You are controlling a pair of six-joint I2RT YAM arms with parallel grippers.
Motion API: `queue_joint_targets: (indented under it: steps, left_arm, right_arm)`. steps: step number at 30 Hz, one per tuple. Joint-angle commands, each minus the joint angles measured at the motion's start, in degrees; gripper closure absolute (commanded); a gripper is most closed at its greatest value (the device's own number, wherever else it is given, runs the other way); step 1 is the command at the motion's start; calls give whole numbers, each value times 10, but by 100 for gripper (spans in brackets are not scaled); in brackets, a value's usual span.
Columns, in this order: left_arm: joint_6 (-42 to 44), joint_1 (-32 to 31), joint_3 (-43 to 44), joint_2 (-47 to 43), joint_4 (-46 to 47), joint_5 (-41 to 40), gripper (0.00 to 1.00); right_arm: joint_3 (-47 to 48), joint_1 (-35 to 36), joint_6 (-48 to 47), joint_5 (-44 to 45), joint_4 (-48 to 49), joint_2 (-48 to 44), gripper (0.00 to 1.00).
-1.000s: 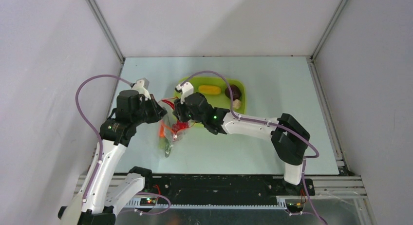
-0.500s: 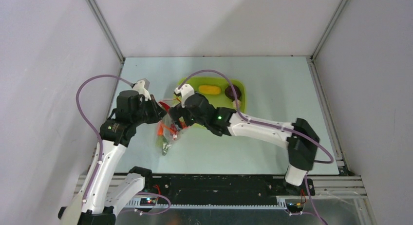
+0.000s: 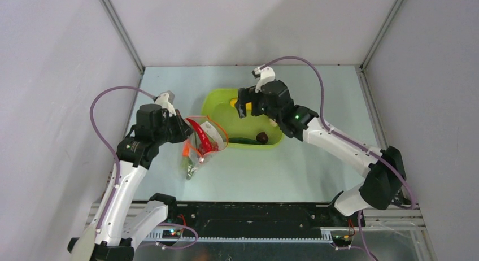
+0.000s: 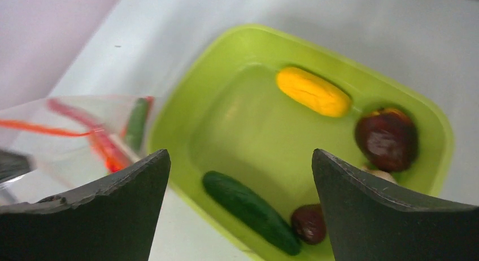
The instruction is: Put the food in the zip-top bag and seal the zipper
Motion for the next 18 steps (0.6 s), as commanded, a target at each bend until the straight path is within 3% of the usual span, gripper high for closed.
queue_joint_targets:
  steps: [1,18]
  left_arm:
    - [2,-1,3,-7,30,8,100]
    - [2,-1,4,4,27,6,100]
  right_arm:
    - [5,-45,17,-6,-62,42,0]
    - [138,-83,-27,175,-204,262,1]
